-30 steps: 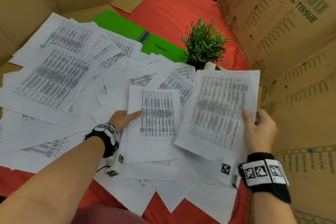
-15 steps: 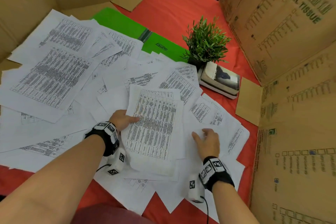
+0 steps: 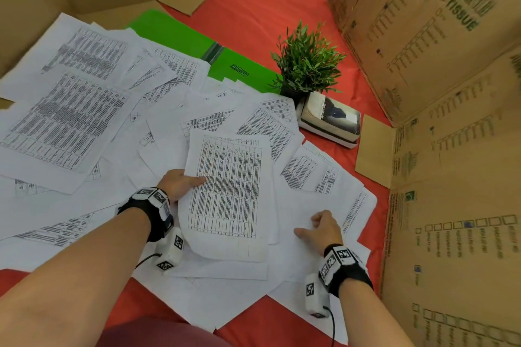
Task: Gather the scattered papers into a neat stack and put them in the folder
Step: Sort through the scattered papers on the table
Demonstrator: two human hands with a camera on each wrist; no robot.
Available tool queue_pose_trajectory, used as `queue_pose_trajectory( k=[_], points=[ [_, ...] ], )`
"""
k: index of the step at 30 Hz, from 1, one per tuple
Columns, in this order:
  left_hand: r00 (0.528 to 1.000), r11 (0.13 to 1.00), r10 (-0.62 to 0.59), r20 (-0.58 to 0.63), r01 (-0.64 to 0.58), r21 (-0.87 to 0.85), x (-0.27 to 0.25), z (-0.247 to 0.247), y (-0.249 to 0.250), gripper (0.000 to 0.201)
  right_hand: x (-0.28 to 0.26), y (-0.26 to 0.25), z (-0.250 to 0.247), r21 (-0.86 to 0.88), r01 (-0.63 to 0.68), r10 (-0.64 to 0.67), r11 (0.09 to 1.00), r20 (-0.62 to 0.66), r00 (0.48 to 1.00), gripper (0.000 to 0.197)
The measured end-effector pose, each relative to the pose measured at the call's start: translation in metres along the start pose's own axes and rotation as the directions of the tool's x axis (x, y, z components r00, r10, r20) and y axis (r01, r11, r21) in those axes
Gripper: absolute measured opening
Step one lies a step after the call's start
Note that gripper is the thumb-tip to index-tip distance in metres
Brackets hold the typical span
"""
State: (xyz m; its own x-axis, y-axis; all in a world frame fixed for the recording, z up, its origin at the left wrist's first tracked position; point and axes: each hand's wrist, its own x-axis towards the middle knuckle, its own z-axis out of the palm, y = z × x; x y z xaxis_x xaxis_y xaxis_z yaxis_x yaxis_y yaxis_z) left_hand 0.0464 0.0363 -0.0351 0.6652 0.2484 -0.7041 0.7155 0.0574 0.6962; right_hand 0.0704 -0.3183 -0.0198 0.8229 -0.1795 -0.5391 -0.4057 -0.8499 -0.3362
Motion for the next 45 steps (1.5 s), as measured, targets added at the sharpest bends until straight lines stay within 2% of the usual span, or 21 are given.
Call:
queue_pose_trajectory(
  k=[3,6,8,12,14,16,19,22,24,26,29,32,34,36,40,45],
  points=[
    [1.0,1.0,-0.001,0.002,0.001,0.002,0.0,0.001,0.0,0.037,-0.004,-0.003,0.0,0.04,-0.002,0.001,0.999,0.031,1.0,0.056],
    [1.0,1.0,0.008,0.0,-0.008,0.001,-0.001,0.001,-0.001,0.036,-0.007,-0.005,0.006,-0.058,-0.014,0.011,0.998,-0.053,0.999,0.078],
    [1.0,1.0,0.017,0.0,-0.017,0.015,-0.001,0.001,-0.001,0.036,-0.009,-0.005,0.013,-0.051,-0.039,0.035,0.998,-0.074,0.997,0.083],
    [0.999,0.998,0.034,-0.005,-0.033,0.052,-0.001,0.0,-0.002,0.037,-0.007,-0.002,0.023,-0.012,-0.032,0.033,0.999,0.058,0.998,0.065],
    [1.0,0.998,0.029,-0.001,-0.029,0.053,0.0,0.0,-0.002,0.039,-0.006,0.0,0.021,0.023,-0.024,0.022,0.999,0.065,0.998,0.061],
    [1.0,0.999,0.024,0.0,-0.024,0.044,0.001,-0.002,-0.003,0.04,-0.004,0.006,0.012,0.073,-0.072,0.075,0.995,-0.031,0.997,0.061],
    [1.0,1.0,0.016,0.007,-0.016,0.024,0.002,-0.002,-0.003,0.039,-0.001,0.025,-0.005,0.082,-0.208,0.221,0.975,-0.195,0.956,0.062],
    [1.0,0.999,0.024,0.003,-0.024,0.027,0.001,0.0,-0.002,0.038,-0.002,0.039,-0.016,0.162,-0.328,0.354,0.931,-0.174,0.919,0.079],
    [1.0,0.999,0.024,-0.002,-0.024,0.031,0.0,0.001,0.0,0.037,0.001,0.041,-0.019,0.22,-0.329,0.357,0.918,-0.102,0.928,0.09],
    [1.0,0.999,0.022,-0.002,-0.022,0.03,-0.001,0.002,0.0,0.035,0.005,0.042,-0.017,0.228,-0.316,0.335,0.921,-0.05,0.941,0.091],
    [1.0,0.999,0.026,-0.014,-0.026,0.036,-0.002,0.003,-0.001,0.034,0.007,0.038,-0.013,0.176,-0.332,0.348,0.927,-0.069,0.935,0.085],
    [0.999,0.999,0.028,-0.019,-0.028,0.031,-0.002,0.003,-0.001,0.034,0.007,0.033,-0.013,0.16,-0.386,0.404,0.908,-0.1,0.909,0.105],
    [0.999,0.999,0.025,-0.019,-0.025,0.036,0.0,0.003,-0.001,0.036,0.009,0.033,-0.013,0.166,-0.379,0.4,0.91,-0.114,0.909,0.111],
    [1.0,0.999,0.021,-0.016,-0.02,0.036,0.001,0.002,-0.002,0.039,0.013,0.036,-0.013,0.179,-0.34,0.36,0.923,-0.087,0.929,0.102],
    [1.0,0.998,0.013,-0.019,-0.012,0.061,0.002,0.001,-0.002,0.044,0.014,0.038,-0.012,0.168,-0.291,0.3,0.942,-0.024,0.954,0.068],
    [0.999,0.997,0.017,-0.027,-0.014,0.079,0.002,0.002,-0.002,0.042,0.012,0.033,-0.007,0.161,-0.241,0.252,0.957,-0.053,0.966,0.051]
  ],
)
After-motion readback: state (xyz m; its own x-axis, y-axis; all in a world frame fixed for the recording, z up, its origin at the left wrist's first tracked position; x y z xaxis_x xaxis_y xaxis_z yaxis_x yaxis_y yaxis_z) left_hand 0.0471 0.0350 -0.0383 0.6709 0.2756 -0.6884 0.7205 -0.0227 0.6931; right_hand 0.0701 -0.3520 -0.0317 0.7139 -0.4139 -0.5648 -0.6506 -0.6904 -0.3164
